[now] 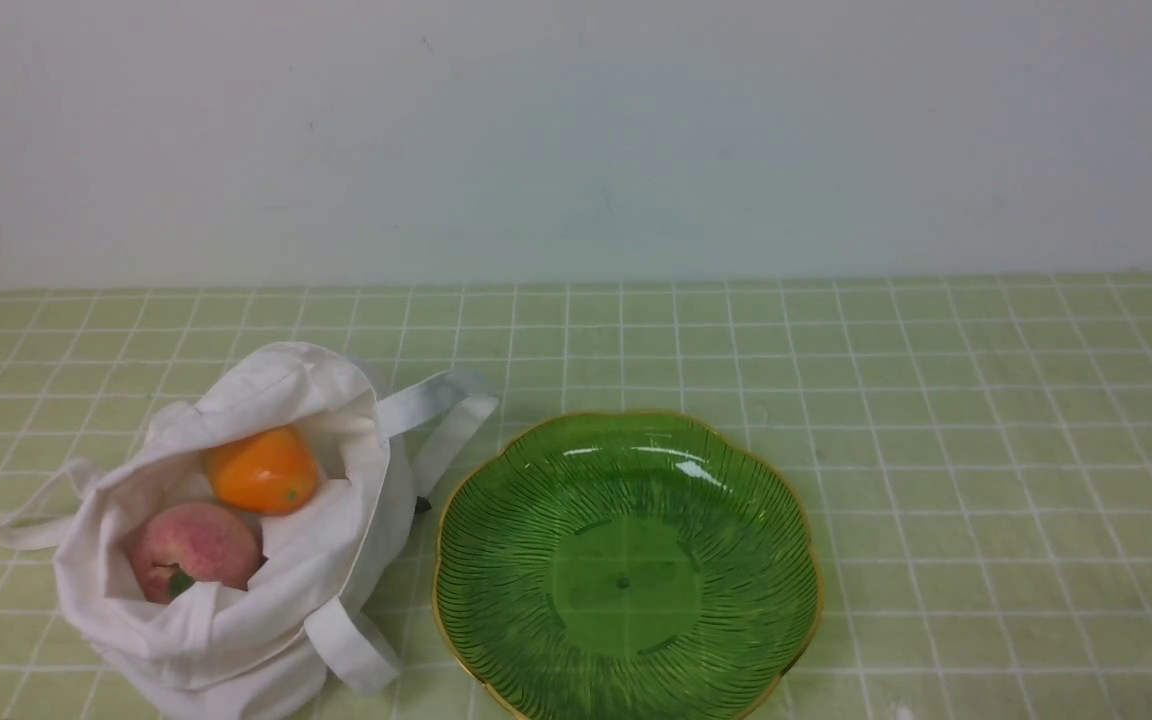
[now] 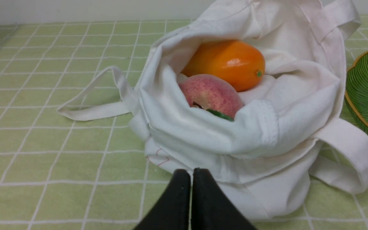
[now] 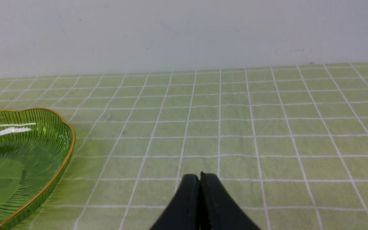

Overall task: Take the fruit out of the bag on the green coffee tablecloth and place them on the plate.
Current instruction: 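Reach into the cloth bag and grasp the fruit inside with the left gripper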

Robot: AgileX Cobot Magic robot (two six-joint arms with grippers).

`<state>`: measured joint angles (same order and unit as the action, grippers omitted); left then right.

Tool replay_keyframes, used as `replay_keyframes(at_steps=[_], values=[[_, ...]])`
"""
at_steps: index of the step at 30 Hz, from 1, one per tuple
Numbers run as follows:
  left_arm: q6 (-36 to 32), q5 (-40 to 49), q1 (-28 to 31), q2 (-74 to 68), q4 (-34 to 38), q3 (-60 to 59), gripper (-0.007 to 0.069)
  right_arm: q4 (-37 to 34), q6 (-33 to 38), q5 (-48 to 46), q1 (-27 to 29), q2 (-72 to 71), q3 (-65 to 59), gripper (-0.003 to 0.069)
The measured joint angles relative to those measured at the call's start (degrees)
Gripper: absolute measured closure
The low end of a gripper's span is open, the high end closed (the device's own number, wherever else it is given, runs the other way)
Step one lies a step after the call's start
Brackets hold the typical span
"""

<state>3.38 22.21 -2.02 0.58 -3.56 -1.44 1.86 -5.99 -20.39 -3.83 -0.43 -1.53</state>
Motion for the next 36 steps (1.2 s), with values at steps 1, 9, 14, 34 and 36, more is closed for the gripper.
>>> replay_keyframes(at_steps=[1,9,14,34,36], values=[[0.0,0.0,0.0,0.0,0.0,0.0,0.0632,0.0,0.0,0.0,0.0,0.0,0.0,0.0674],[0.4,0.0,0.0,0.0,0.8,0.0,0.0632,0.0,0.0,0.0,0.0,0.0,0.0,0.0674],[11.4,-2.0,0.0,0.0,19.2,0.0,0.0632,0.0,0.0,0.0,0.0,0.0,0.0,0.0674],[-5.2,10.0,0.0,-10.6,51.6,23.6,0.0632,0.0,0.0,0.0,0.0,0.0,0.0,0.0674],[-6.1,16.8,0.0,-19.7,45.7,30.6,0.0632,0.0,0.0,0.0,0.0,0.0,0.0,0.0674]])
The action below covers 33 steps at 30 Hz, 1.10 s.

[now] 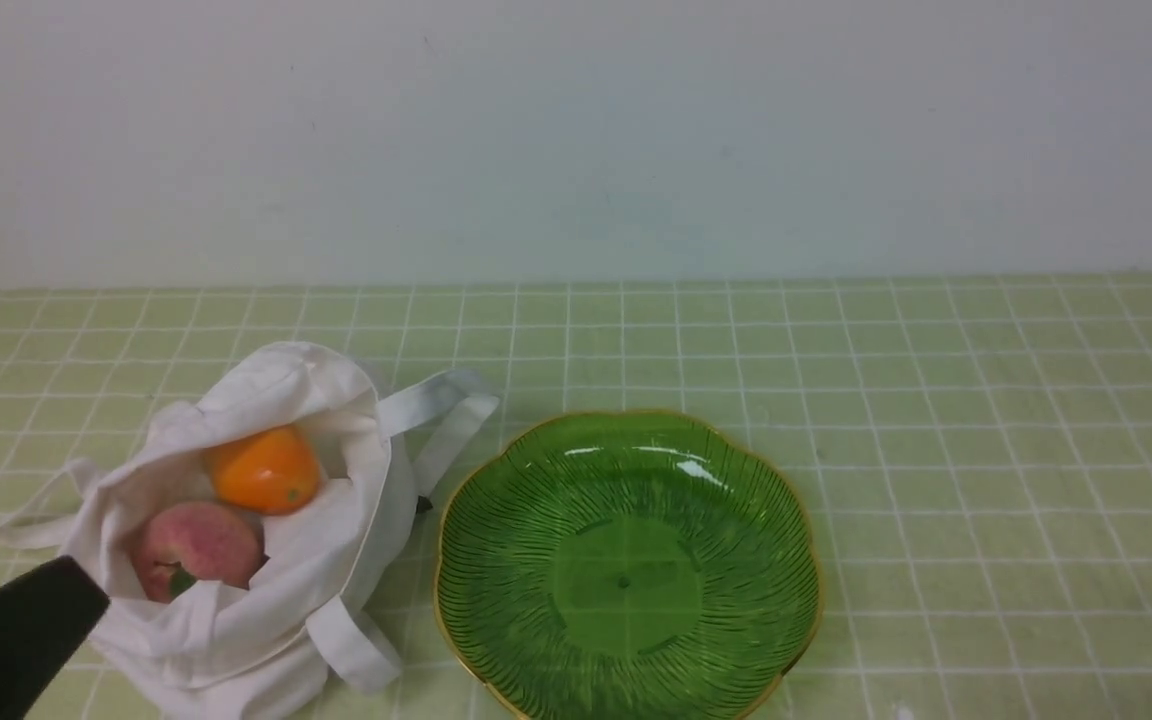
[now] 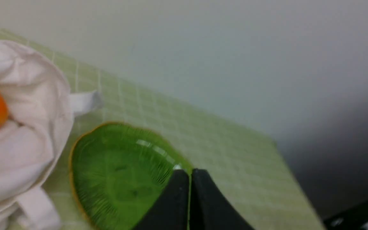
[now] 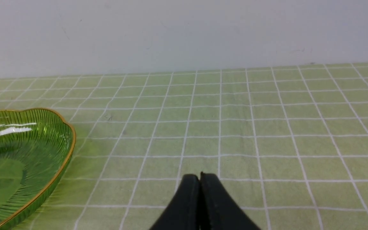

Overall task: Take the fruit out of the bag on the green coffee tablecloth and place them on the plate.
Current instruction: 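Reach into the cloth bag and grasp the fruit inside with the left gripper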

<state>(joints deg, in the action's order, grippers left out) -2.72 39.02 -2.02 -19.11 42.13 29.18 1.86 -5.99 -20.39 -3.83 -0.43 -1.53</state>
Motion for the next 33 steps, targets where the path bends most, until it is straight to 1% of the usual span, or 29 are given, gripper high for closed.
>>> replay_keyframes(at_steps=[2,3,6,8,11,15,18,20,22,23,26,28,29,31,33], values=[[0.0,7.3,0.0,-9.3,-7.9,5.7,0.0632,0.0,0.1,0.0,0.0,0.0,0.0,0.0674],[0.0,9.6,0.0,-13.6,-11.4,8.0,0.0632,0.0,0.2,0.0,0.0,0.0,0.0,0.0674],[-0.2,13.3,0.0,-26.0,-20.5,14.0,0.0632,0.0,0.2,0.0,0.0,0.0,0.0,0.0674],[-0.2,14.5,0.0,-32.7,-25.0,16.9,0.0632,0.0,0.2,0.0,0.0,0.0,0.0,0.0674],[-0.2,15.4,0.0,-42.6,-28.9,22.2,0.0631,0.0,0.2,0.0,0.0,0.0,0.0,0.0674],[-0.2,16.3,-0.7,-51.2,-30.1,27.0,0.0619,0.0,0.2,0.0,0.0,0.0,0.0,0.0674],[0.4,16.4,-2.6,-57.6,-31.8,30.3,0.0583,0.0,0.3,0.0,0.0,0.0,0.0,0.0674],[1.6,16.1,-4.1,-60.3,-32.8,31.1,0.0541,0.0,0.4,0.0,0.0,0.0,0.0,0.0674],[2.7,15.9,-5.8,-62.5,-34.2,31.4,0.0479,0.0,0.4,0.0,0.0,0.0,0.0,0.0674],[2.7,15.9,-5.9,-62.7,-34.5,31.5,0.0473,0.0,0.4,0.0,0.0,0.0,0.0,0.0674],[3.4,14.8,-8.4,-65.8,-38.1,31.4,0.0337,0.0,0.4,0.0,0.0,0.0,0.0,0.0674],[3.6,12.8,-8.8,-67.6,-40.6,31.4,0.026,0.0,0.4,0.0,0.0,0.0,0.0,0.0674],[3.6,12.3,-8.8,-67.8,-41.1,31.4,0.0254,0.0,0.4,0.0,0.0,0.0,0.0,0.0674],[4.3,9.6,-8.9,-69.5,-43.1,31.5,0.0188,0.0,0.4,0.0,0.0,0.0,0.0,0.0674],[5.4,7.8,-8.9,-70.7,-44.1,31.5,0.0146,0.0,0.4,0.0,0.0,0.0,0.0,0.0674]])
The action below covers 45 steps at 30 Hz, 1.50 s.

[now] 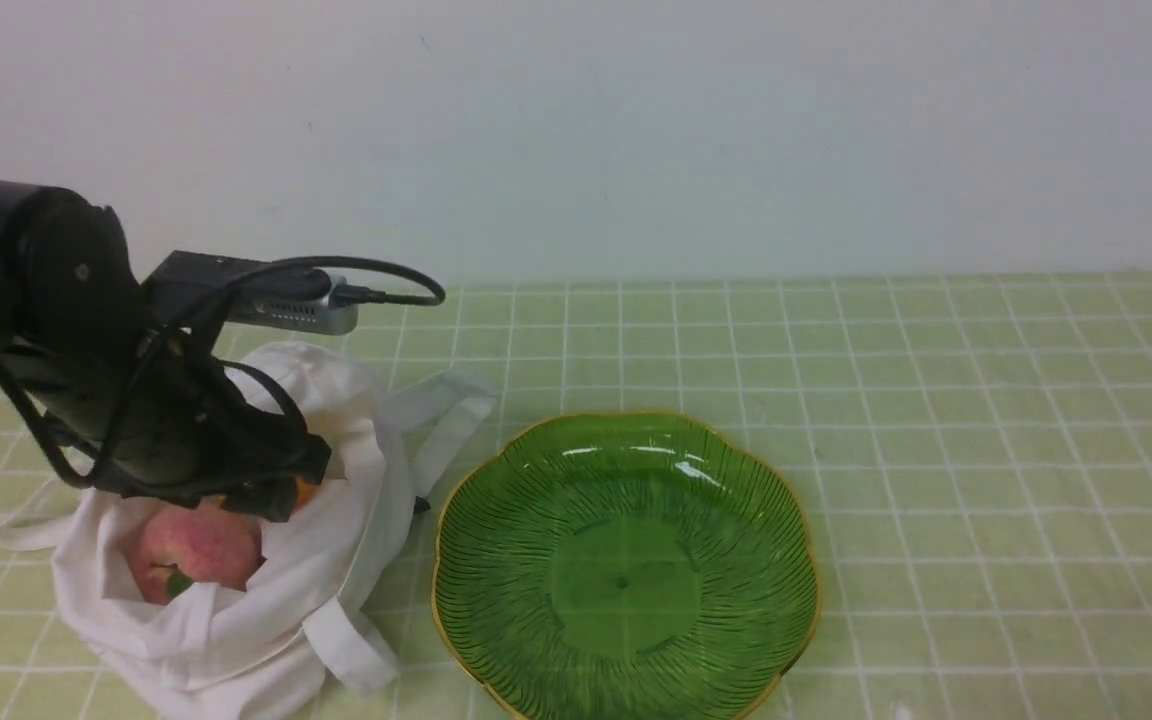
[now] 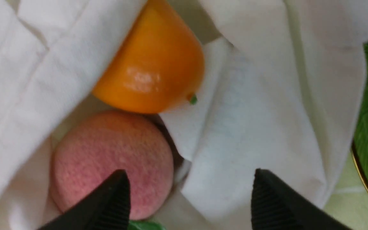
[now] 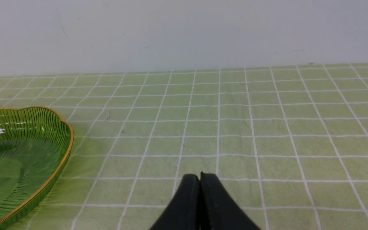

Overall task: Take the fruit out of the bag on the green coffee tablecloth and place them on the plate.
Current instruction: 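Reach into the cloth bag and grasp the fruit inside with the left gripper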

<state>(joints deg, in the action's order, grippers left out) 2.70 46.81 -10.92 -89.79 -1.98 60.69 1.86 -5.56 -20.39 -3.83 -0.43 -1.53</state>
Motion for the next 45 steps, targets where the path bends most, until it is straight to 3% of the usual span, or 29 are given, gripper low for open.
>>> replay_keyframes(at_steps=[7,11,21,30,40,45], values=[[9.8,-6.7,0.0,-5.5,-0.9,0.0,0.0024,0.0,0.0,0.0,0.0,0.0,0.0,0.0674],[14.6,-10.1,0.0,-7.1,-2.6,0.0,0.0009,0.0,0.0,0.0,0.0,0.0,0.0,0.0674],[26.5,-12.8,0.0,-7.6,-9.0,0.0,0.0009,0.0,0.0,0.0,0.0,0.0,0.0,0.0674],[37.0,-14.8,0.0,-8.7,-9.8,0.0,0.0014,0.0,0.0,0.0,0.0,0.0,0.0,0.0674],[38.9,-17.4,0.0,-12.4,-10.0,0.0,0.0118,0.0,0.0,0.0,0.0,0.0,0.0,0.0674],[38.7,-16.8,0.0,-12.3,-10.3,0.0,0.0122,0.0,0.0,0.0,0.0,0.0,0.0,0.0674]])
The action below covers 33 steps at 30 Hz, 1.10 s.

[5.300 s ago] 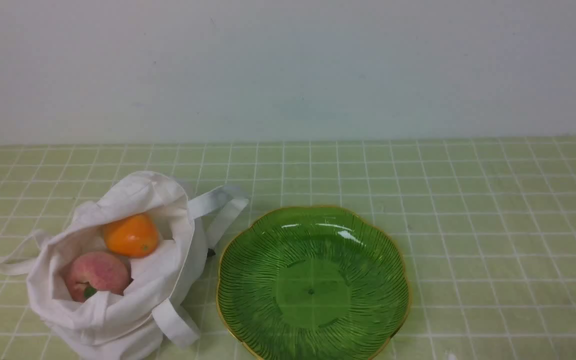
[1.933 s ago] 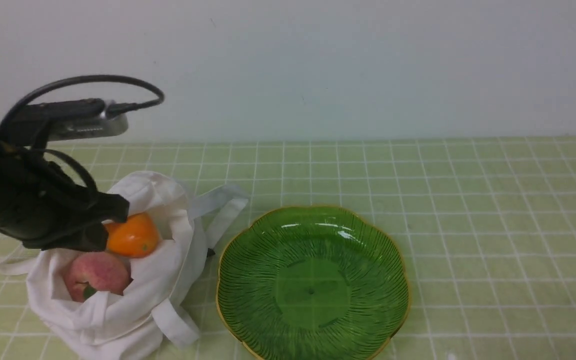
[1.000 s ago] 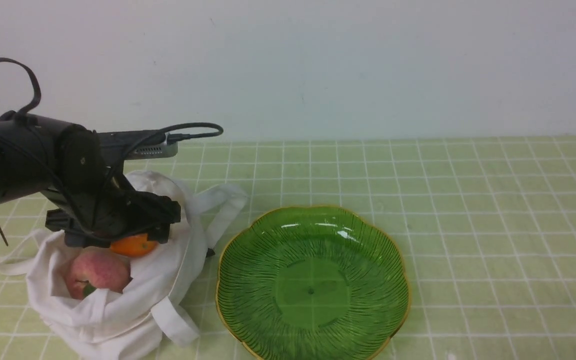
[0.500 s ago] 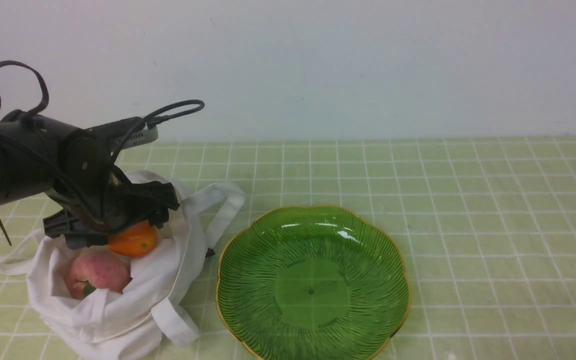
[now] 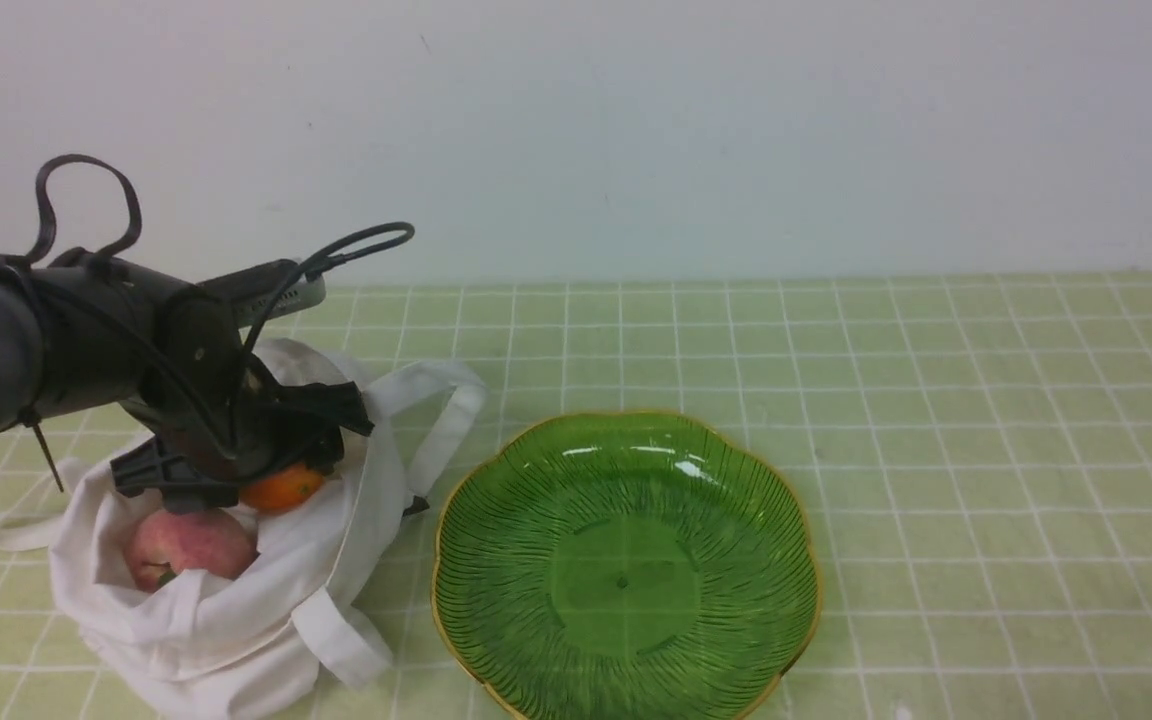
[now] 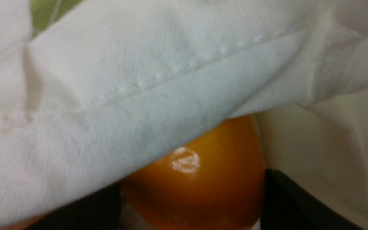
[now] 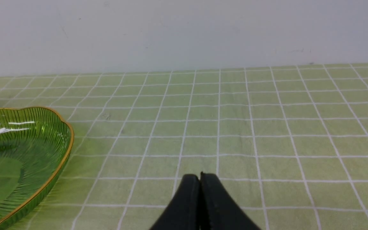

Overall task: Take the fruit out of the bag on the green coffee tablecloth and place them on the plate.
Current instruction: 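Reach into the cloth bag and grasp the fruit inside with the left gripper, then carry the mango from the white cloth bag to the fruit plate with the left gripper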

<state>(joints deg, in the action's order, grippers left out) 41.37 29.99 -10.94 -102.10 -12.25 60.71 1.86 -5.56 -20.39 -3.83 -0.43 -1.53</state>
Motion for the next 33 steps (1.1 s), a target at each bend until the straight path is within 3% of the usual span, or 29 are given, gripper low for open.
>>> replay_keyframes(at_steps=[15,21,24,28,33], values=[[-9.6,16.8,0.0,11.1,1.5,0.1,0.0126,0.0,-0.2,0.0,0.0,0.0,0.0,0.0674],[-19.4,21.7,0.0,12.4,9.5,0.2,0.0129,0.0,-0.4,0.0,0.0,0.0,0.0,0.0674],[-27.6,23.7,0.0,12.4,17.0,0.2,0.0129,0.0,-0.4,0.0,0.0,0.0,0.0,0.0674],[-36.1,28.5,0.0,12.4,21.9,1.8,0.0129,0.0,-0.4,0.0,0.0,0.0,0.0,0.0674],[-42.3,38.2,0.0,12.5,22.9,7.3,0.0129,0.0,-0.4,0.0,0.0,0.0,0.0,0.0674]])
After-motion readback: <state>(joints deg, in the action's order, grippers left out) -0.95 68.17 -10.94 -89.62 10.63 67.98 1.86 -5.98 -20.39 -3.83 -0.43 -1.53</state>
